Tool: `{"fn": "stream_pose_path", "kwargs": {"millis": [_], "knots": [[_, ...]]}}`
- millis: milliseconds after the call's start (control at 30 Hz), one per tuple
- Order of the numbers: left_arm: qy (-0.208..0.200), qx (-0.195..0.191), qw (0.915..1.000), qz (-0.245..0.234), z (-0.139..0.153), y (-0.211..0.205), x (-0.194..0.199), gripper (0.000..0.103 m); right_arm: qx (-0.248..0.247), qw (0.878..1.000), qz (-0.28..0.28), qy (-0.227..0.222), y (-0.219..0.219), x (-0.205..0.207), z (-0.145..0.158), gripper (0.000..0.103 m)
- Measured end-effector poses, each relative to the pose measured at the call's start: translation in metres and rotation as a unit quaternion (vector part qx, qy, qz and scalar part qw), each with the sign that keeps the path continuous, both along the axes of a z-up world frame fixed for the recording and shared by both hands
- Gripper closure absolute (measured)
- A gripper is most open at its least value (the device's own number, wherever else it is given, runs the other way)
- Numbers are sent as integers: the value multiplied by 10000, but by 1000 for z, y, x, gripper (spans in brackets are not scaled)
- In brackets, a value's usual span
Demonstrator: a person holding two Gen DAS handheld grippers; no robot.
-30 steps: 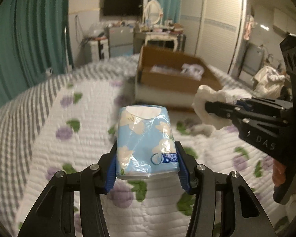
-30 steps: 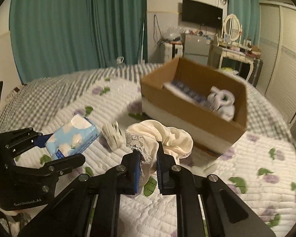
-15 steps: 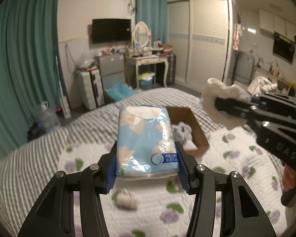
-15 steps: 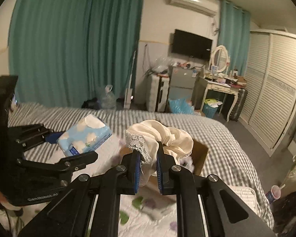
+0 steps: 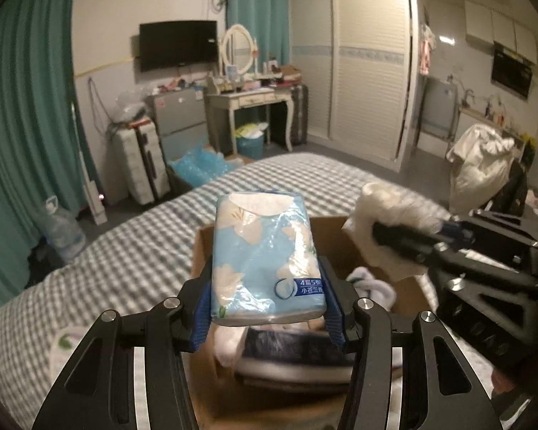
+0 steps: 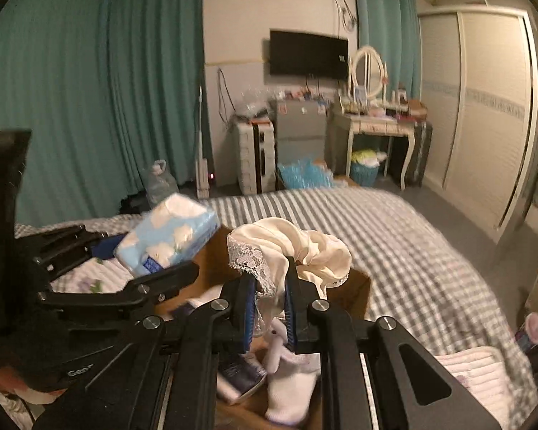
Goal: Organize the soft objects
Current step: 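Carry both items into the cardboard box and open both tools, then move both open tools back toward the last items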
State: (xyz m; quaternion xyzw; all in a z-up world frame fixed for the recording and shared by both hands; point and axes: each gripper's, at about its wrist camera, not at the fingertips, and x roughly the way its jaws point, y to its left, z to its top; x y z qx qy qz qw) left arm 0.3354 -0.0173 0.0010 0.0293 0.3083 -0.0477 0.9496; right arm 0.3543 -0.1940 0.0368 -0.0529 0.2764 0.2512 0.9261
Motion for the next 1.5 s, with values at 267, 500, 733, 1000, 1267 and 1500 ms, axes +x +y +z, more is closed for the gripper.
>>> {"fn": "stream_pose_path", "kwargs": {"millis": [267,500,733,1000,1267,1500], "knots": [[272,310,9986,319,-32,-4,13,50,-155,9990,-254,335,1,35,-42,89],[-64,188,9986,490,10,3,-23,16,-182,9986,-463,163,-13,17,-8,45],[-727,229,9954,577,104,2,-101,15,-140,9980,-543,-305,-32,-54,86,38],[-1232,288,9912,396,171,1,-205,9,-214,9947,-540,-843,-34,-175,179,5],[-1120,220,9922,509,129,14,-248,9,47,9986,-214,-490,-38,-237,152,0],[-473,57,9956,808,37,37,-236,9,-335,9993,-148,-79,-21,-224,44,0]]}}
